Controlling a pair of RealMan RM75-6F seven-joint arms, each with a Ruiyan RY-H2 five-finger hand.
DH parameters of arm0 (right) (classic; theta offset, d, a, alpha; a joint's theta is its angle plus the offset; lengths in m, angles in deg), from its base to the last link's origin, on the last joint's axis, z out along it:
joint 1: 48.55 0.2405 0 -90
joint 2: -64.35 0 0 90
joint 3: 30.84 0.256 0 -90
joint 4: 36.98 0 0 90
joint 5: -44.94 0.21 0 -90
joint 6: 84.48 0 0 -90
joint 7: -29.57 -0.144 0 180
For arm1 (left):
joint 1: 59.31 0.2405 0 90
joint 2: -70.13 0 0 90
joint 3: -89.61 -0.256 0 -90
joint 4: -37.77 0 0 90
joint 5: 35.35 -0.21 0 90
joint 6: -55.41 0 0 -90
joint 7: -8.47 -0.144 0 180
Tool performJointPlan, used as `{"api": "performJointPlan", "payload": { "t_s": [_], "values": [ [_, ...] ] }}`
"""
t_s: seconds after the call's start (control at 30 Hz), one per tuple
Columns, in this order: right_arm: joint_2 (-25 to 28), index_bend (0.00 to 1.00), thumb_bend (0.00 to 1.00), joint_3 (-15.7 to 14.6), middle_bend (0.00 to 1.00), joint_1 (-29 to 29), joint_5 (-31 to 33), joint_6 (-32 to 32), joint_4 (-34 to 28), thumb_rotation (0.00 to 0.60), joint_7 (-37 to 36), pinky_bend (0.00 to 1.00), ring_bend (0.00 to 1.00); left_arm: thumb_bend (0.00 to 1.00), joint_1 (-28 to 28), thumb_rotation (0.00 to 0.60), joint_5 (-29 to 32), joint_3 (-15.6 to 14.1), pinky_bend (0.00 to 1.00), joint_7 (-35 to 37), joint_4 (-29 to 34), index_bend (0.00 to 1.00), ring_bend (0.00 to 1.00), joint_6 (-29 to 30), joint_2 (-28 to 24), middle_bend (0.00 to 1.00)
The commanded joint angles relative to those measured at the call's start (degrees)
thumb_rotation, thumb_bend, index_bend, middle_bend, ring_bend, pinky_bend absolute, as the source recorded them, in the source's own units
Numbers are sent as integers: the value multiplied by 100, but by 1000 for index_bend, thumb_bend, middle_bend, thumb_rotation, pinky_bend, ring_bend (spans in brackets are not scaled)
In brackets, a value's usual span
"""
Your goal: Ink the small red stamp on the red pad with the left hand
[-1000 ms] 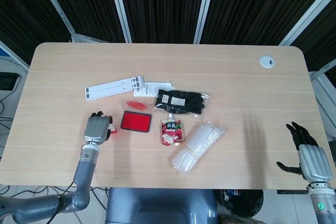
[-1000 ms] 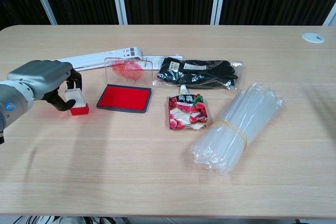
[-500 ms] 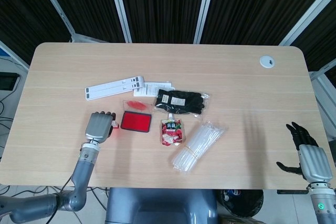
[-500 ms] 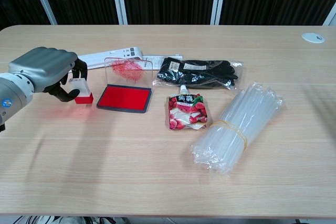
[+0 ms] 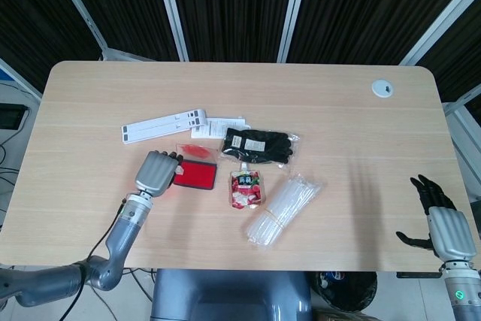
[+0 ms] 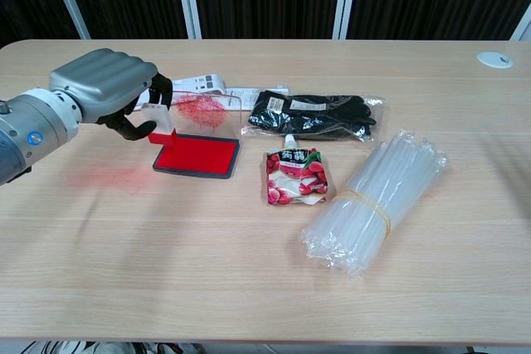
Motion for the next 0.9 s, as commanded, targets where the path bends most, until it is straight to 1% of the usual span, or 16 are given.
{"api": "performJointPlan", "payload": {
  "t_s": [0.03,0.33,0.5,0.9],
  "values": [
    [2,0,191,5,0,2,8,-4,-6,600,-5,185,0,527,-122,600,-3,59,647,31,-108,729,562,-158,48,734],
    [10,0,191,12,0,12,38,-33,-25,600,-17,185,0,527,-315,600,121,149,647,9,-476,729,562,-428,333,734],
    [23,0,191,14,0,20,61,-61,-49,600,-21,185,0,527,-359,600,223,136,647,-48,-682,729,562,-535,514,734],
    [38,0,191,22,0,34,86,-93,-87,600,-40,185,0,527,-399,600,229,88,648,-18,-1056,731,564,-624,761,737]
  ]
}}
